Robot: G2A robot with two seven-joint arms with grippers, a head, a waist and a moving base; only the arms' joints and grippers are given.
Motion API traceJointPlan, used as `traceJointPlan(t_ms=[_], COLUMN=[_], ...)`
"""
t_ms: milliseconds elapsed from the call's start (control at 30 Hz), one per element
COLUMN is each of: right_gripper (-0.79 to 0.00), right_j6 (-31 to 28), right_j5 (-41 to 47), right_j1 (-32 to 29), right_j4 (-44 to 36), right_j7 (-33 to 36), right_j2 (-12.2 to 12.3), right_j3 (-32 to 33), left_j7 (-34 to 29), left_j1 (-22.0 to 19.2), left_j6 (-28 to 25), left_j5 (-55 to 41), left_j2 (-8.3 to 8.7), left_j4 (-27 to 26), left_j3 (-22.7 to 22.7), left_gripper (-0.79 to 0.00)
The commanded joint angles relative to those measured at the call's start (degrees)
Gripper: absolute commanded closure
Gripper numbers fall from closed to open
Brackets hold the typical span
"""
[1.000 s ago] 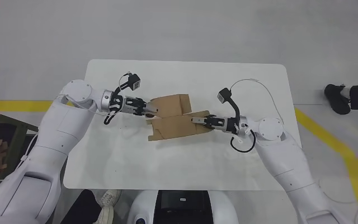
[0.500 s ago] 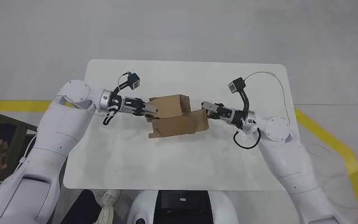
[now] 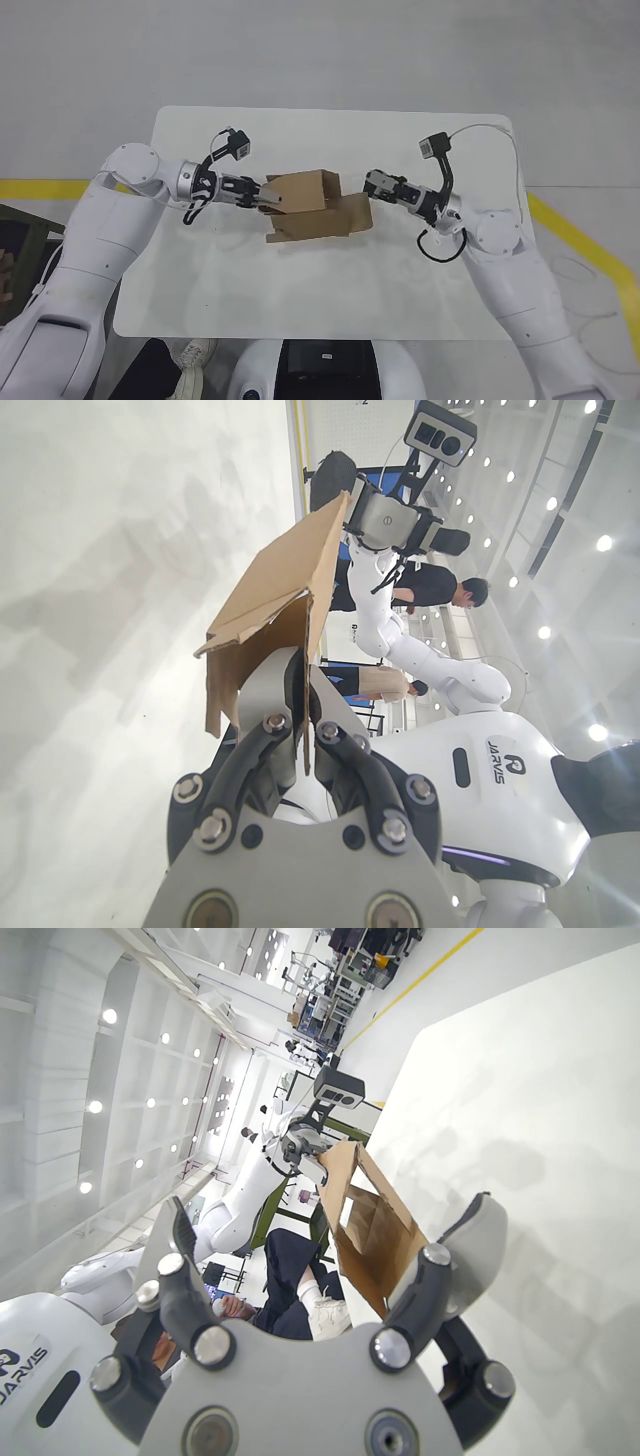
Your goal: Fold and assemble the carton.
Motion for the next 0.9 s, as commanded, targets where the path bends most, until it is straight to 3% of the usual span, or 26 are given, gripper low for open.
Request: traceJointPlan(t_ms=[0,100,267,867], right_gripper=[-0.785,-0.785,-0.785,-0.785], right_j6=[-0.2,-0.4,-0.4,-1.9], right_j5=[-0.9,-0.8,5.5,14.0], right_j1=[-0.2,-0.3,0.3,9.1], right_j4=[-0.3,-1.0,-0.7,11.2], right_j7=[-1.4,-1.8,4.9,16.9], right_j2=[0.0,-0.1,-0.5,-3.9], right_j3=[0.2,-0.1,-2.3,-13.2], left_j7=[-0.1,-0.1,-0.2,-2.1], left_j1=[0.1,0.3,0.6,2.2], left_j6=[0.0,0.1,0.1,0.1], left_j5=[0.1,0.2,0.2,-1.0], left_j2=[0.04,0.14,0.28,0.6], left_j4=[-0.3,-0.8,-1.3,-5.0], left_j3=[-0.1,-0.4,-0.9,-1.2], left_gripper=[0.0,0.0,0.0,0.0])
